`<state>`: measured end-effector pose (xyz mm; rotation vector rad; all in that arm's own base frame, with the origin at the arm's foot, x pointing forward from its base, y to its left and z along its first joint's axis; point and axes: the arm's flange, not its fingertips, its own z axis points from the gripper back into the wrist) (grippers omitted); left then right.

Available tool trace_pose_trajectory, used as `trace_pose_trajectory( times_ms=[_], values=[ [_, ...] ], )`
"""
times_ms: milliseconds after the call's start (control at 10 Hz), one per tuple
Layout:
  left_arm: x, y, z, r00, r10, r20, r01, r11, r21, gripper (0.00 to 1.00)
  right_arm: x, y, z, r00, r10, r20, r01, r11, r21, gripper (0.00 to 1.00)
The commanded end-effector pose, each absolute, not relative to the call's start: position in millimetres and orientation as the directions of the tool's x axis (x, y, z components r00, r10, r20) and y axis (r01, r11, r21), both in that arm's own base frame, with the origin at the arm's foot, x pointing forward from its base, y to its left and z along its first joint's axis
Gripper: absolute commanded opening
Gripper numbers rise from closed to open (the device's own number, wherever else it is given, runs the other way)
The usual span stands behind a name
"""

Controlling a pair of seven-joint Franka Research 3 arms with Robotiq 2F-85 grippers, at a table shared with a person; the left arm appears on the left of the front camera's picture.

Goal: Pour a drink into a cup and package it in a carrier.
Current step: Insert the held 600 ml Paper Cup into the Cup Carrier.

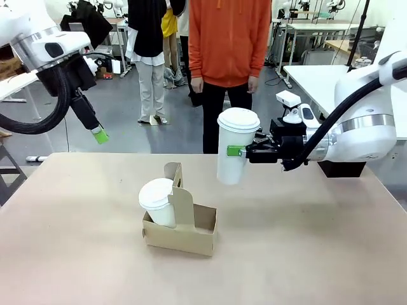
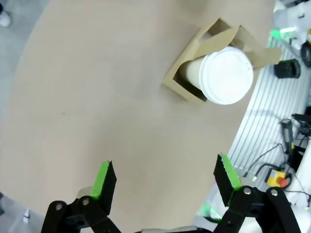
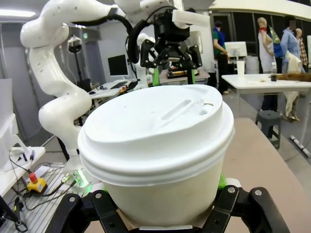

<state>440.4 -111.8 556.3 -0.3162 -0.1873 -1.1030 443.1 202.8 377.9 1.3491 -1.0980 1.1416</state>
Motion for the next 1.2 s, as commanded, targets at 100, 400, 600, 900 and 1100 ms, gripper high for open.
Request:
trace_pose_trajectory(
  times_ms=[100, 400, 600, 900, 1100],
  values=[
    [440, -112, 556, 0.442, -0.844, 0.304, 0.897, 0.413, -0.157, 1.00, 443, 203, 378, 0.138, -0.030, 0.990, -0.988, -0.074, 0.135, 0.80],
    [455, -68, 535, 0.358, -0.812, 0.461, 0.930, 0.268, -0.250, 1.00, 422, 225, 371, 0.161, -0.132, 0.978, -0.978, -0.152, 0.141, 0.80],
    [457, -39, 507, 0.330, -0.782, 0.528, 0.937, 0.200, -0.288, 1.00, 413, 247, 351, 0.196, -0.113, 0.974, -0.967, -0.188, 0.173, 0.80],
    [449, -3, 472, 0.217, -0.737, 0.641, 0.971, 0.094, -0.220, 1.00, 401, 270, 332, 0.233, -0.109, 0.966, -0.950, -0.238, 0.202, 0.80],
    [446, 9, 450, 0.139, -0.700, 0.700, 0.981, 0.000, -0.195, 1.00, 402, 277, 321, 0.224, -0.105, 0.969, -0.953, -0.233, 0.195, 0.80]
  ],
)
